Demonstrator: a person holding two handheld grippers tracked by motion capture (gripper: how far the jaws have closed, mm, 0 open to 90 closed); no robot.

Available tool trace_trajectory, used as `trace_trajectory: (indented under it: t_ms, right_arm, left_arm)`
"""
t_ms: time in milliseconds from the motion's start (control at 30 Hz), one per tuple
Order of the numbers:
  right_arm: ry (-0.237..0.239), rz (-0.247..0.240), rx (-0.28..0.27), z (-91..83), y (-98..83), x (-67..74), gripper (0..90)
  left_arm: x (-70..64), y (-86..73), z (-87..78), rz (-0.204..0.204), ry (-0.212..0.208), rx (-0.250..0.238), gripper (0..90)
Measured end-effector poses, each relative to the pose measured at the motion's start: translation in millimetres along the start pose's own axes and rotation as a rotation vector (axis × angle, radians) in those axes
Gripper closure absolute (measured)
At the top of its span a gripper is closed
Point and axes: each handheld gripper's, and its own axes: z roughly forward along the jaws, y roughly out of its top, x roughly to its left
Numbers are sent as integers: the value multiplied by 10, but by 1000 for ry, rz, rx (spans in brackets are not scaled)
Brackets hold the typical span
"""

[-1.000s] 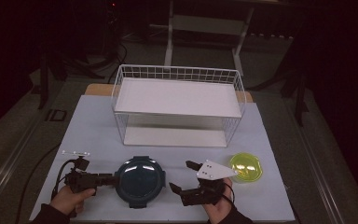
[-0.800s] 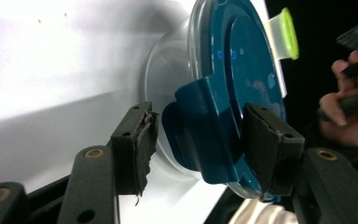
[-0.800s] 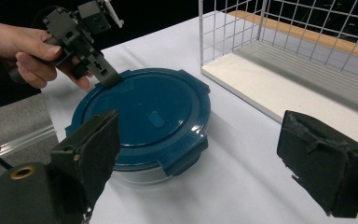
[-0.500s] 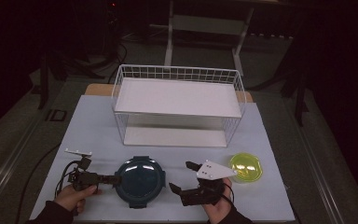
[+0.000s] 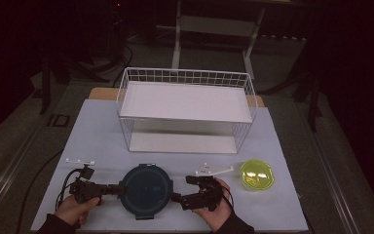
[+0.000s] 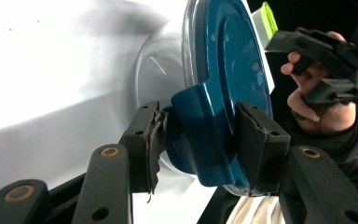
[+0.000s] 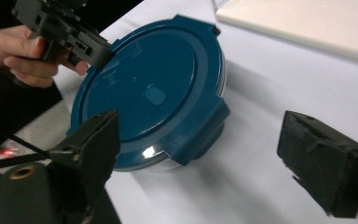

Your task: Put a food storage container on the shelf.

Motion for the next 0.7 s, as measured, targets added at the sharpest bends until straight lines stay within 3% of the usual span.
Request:
trace_trajectory:
  t_ms: [100,200,300,400,433,467,700]
  right_arm:
    - [21,51,9,56,-5,-40,204]
    - [61,93,29,101,-10,-78,277]
    - [88,128,45,149,-17,-102,294]
    - [82,143,57,178,-22,-107,309]
    - [87,177,68,207,-27,-126,327]
    - [90,181,69,222,-31,-139,333]
    - [158,266,83,262,-73,-192,437]
  left_arm:
    - [-21,-11,-6,35,-2,-3,524]
    - [-13,-15,-10,43,-9,-1,527]
    - [-16,-19,-10,54,-12,-4,528]
    - [-33,-20,-14,79,-12,-2,528]
    - [-33,-23,-16,84,-13,-1,530]
    - [-32,-24,-19,85,-14,0,530]
    - [-44,-43,-29,100,-21,-4,537]
